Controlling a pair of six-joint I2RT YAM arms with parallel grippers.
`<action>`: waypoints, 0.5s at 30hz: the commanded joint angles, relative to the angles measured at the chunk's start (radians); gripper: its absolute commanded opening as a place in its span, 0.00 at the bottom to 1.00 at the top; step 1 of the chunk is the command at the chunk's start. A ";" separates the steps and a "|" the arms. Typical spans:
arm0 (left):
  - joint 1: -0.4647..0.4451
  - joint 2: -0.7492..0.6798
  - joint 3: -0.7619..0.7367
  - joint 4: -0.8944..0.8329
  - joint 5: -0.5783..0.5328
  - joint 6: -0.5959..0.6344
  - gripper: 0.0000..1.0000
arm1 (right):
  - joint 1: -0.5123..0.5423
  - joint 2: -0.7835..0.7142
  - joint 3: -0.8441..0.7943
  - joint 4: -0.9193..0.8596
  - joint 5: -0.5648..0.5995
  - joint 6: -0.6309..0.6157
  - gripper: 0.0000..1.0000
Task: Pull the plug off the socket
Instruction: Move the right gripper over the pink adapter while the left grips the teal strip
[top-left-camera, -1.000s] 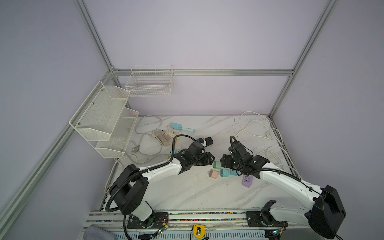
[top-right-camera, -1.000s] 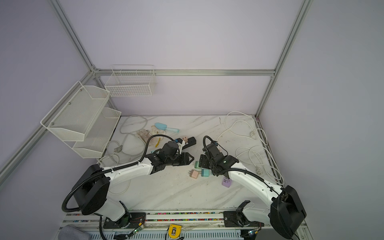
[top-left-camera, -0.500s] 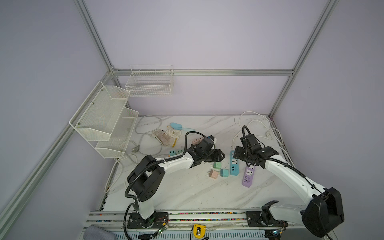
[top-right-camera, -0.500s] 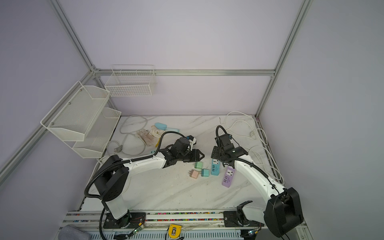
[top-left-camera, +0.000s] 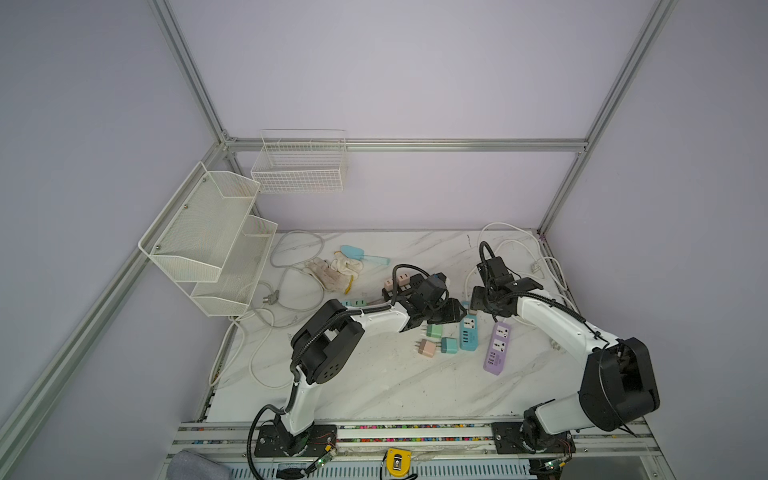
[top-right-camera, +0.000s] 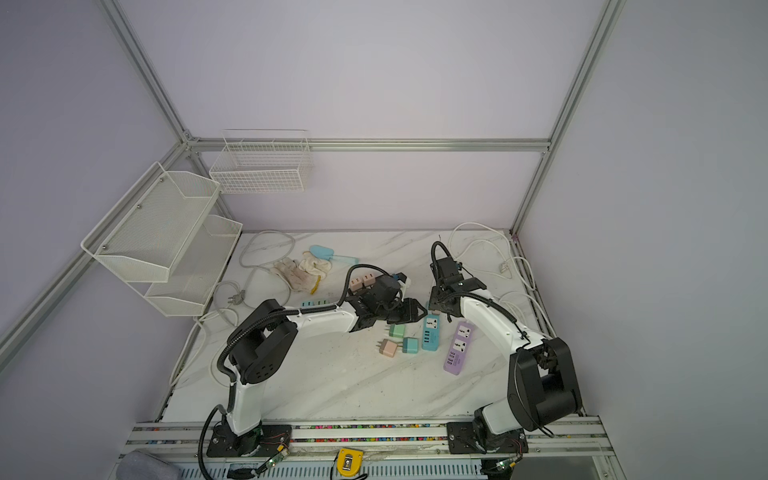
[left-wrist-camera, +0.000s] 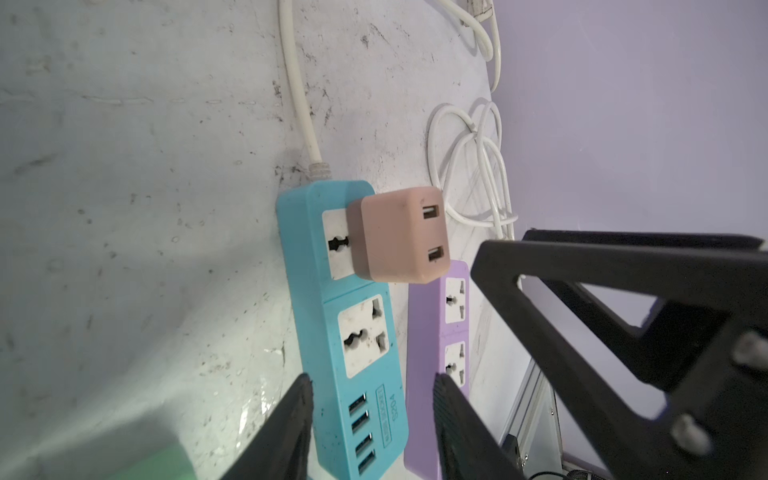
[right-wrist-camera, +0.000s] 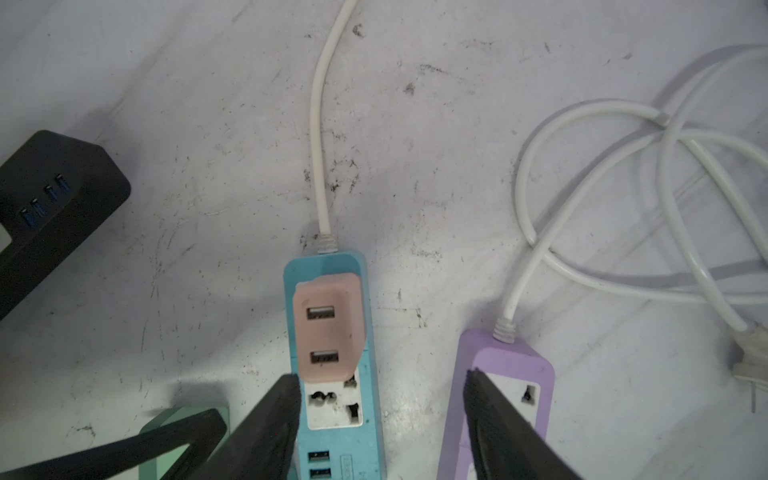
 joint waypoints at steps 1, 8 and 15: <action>-0.002 0.021 0.108 0.040 0.009 -0.022 0.46 | -0.016 0.023 0.028 0.018 -0.014 -0.037 0.64; -0.002 0.092 0.153 0.041 0.005 -0.018 0.42 | -0.023 0.060 0.030 0.071 -0.088 -0.054 0.61; -0.001 0.149 0.187 0.037 0.010 -0.023 0.37 | -0.028 0.110 0.039 0.096 -0.095 -0.063 0.59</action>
